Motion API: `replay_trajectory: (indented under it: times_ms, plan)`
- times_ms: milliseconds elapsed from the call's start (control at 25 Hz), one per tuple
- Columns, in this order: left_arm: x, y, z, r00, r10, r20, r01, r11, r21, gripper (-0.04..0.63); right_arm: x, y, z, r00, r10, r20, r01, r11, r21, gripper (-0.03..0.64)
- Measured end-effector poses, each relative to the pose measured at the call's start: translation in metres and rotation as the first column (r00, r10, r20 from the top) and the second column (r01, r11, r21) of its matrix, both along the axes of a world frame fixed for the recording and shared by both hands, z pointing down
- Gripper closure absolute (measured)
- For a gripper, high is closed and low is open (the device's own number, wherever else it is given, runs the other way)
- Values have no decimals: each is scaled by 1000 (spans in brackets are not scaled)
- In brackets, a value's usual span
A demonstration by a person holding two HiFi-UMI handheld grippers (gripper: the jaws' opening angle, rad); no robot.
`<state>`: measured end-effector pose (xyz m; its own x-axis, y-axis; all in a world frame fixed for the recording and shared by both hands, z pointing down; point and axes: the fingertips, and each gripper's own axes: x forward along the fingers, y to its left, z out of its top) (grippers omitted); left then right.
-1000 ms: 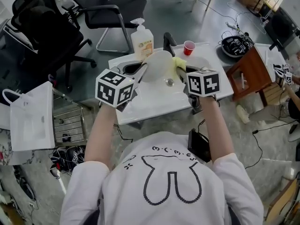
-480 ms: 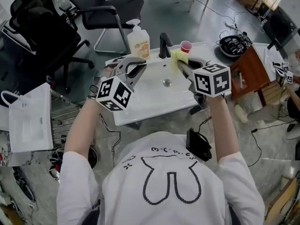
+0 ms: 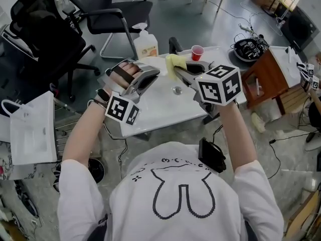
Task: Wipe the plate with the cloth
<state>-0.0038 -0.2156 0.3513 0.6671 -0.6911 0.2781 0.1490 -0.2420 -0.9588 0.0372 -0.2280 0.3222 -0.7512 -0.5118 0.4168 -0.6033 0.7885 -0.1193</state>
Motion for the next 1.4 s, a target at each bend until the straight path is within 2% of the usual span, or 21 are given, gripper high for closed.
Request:
replay_trajectory:
  times_ms: [160,280,360,560,760,1040,1200,1320,1400]
  plan:
    - [8,5,-2,997,44,67,-51,993,111,576,-21,7,7,997,-56,-44,56,998,8,566]
    - [7,6,2,993,54,101,-67,989,130,576,-23,8,13,994,-84,-71,83,996,-4,566]
    - [6,7,5,994,50,99,-63,990,128,575,-20,8,18,991,-99,-85,98,995,-21,566]
    - [3,7,9,996,45,80,-55,991,126,575,4,-10,43,977,-39,-207,34,999,-28,566]
    - [6,12,9,996,57,68,-66,989,131,575,24,-34,65,964,28,-265,-39,998,-40,566]
    - [8,18,9,995,74,69,-83,988,130,573,25,-60,85,952,72,-298,-93,994,-56,566]
    - [5,17,14,995,68,73,-76,992,105,574,21,-70,84,947,67,-314,-89,995,-55,566]
    - [2,17,17,995,65,82,-72,993,89,575,16,-63,65,958,52,-281,-68,997,-48,566]
    - [1,16,20,994,63,88,-71,994,84,575,5,-51,49,973,5,-229,-18,998,-55,566]
